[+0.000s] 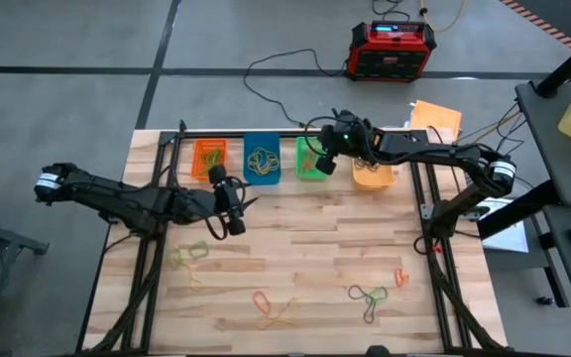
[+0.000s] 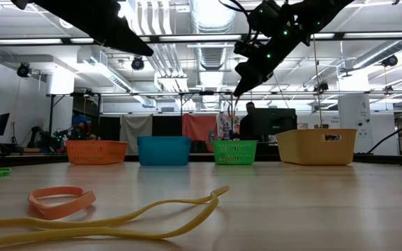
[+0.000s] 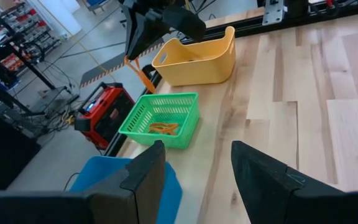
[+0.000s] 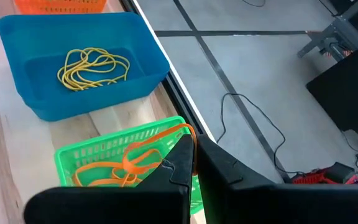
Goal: Sort rubber bands into baskets
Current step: Put the orange rubber band into the green bin, then put the green rubber band into the orange bin
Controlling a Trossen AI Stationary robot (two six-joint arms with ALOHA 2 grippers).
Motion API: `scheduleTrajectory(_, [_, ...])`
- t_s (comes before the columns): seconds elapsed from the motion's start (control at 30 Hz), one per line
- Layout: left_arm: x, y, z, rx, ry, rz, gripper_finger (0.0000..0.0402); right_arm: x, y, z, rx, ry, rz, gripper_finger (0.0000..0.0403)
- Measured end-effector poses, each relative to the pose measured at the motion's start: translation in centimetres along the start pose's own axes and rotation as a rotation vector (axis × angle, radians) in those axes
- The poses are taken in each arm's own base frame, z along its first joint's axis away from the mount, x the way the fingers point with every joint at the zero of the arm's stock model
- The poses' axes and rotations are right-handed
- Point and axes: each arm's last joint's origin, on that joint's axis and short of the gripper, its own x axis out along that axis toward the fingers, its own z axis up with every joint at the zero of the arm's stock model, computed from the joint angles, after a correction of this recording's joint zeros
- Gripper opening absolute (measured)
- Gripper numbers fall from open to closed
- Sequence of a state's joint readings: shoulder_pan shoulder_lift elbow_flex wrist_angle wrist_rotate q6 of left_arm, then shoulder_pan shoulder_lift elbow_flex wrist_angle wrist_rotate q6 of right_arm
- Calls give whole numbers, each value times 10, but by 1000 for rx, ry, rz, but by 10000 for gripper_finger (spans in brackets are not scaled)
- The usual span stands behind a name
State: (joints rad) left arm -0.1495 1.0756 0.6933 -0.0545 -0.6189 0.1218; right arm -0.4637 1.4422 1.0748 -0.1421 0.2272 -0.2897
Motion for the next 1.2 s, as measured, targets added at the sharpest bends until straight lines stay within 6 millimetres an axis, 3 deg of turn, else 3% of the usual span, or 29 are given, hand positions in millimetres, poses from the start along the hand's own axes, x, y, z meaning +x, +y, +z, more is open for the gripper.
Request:
scheduleTrajectory(0.23, [0, 0, 0, 0, 0, 0, 168, 0, 0, 1, 11, -7, -2, 20])
scheduleTrajectory(0.47, [0, 0, 0, 0, 0, 0, 168, 2, 0, 1, 18, -9, -3, 75])
scheduleTrajectory(0.67, [0, 0, 0, 0, 0, 1, 168, 16, 5, -5, 25, 23, 6, 124])
scheduleTrajectory(0.87, [0, 0, 0, -13, 0, 1, 168, 22, 8, -9, 18, 45, 6, 148])
scheduleTrajectory(1.03, [0, 0, -2, -74, 19, -17, 168, 11, 8, -4, 50, 23, 9, 148])
scheduleTrajectory(1.2, [-4, -6, -16, -168, 216, -265, 168, -10, 18, 1, 51, 36, 53, 137])
